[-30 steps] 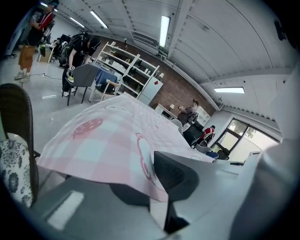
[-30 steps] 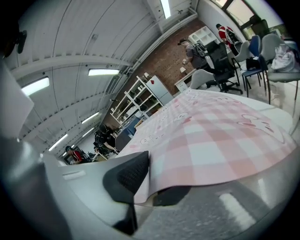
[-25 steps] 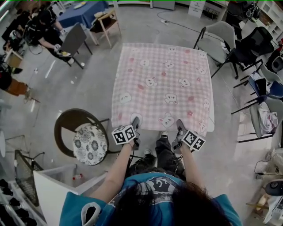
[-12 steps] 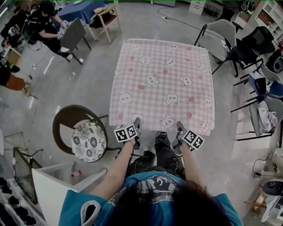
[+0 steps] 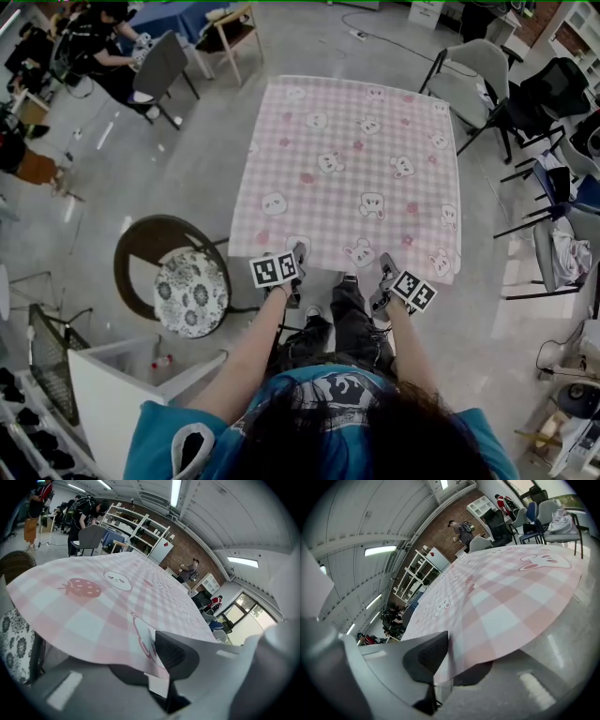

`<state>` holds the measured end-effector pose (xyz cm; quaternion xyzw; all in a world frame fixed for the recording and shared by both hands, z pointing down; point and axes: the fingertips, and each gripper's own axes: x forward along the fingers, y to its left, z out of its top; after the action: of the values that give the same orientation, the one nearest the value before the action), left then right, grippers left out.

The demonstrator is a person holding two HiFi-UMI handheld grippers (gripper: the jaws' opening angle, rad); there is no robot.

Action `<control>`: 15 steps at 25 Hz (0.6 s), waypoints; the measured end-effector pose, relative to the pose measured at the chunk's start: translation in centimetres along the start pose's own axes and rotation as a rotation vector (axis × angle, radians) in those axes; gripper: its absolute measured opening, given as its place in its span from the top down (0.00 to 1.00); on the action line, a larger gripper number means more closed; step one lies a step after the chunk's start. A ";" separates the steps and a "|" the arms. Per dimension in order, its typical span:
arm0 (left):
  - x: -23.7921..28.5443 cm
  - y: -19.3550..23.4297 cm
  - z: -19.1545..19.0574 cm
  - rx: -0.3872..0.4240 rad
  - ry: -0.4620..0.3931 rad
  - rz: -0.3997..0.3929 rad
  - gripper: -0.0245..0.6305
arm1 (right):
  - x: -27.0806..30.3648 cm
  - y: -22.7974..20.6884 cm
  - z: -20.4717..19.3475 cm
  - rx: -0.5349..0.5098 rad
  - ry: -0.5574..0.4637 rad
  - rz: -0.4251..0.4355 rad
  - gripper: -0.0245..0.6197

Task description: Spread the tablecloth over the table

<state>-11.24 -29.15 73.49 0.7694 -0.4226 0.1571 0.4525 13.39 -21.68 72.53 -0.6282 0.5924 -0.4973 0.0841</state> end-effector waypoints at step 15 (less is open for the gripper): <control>-1.2 -0.2 -0.2 0.151 0.048 0.061 0.50 | -1.3 -1.1 0.1 0.039 -0.003 -0.002 0.74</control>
<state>-11.76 -28.37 72.73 0.7842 -0.4218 0.2203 0.3982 14.47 -20.33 72.59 -0.6281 0.5817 -0.5077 0.0967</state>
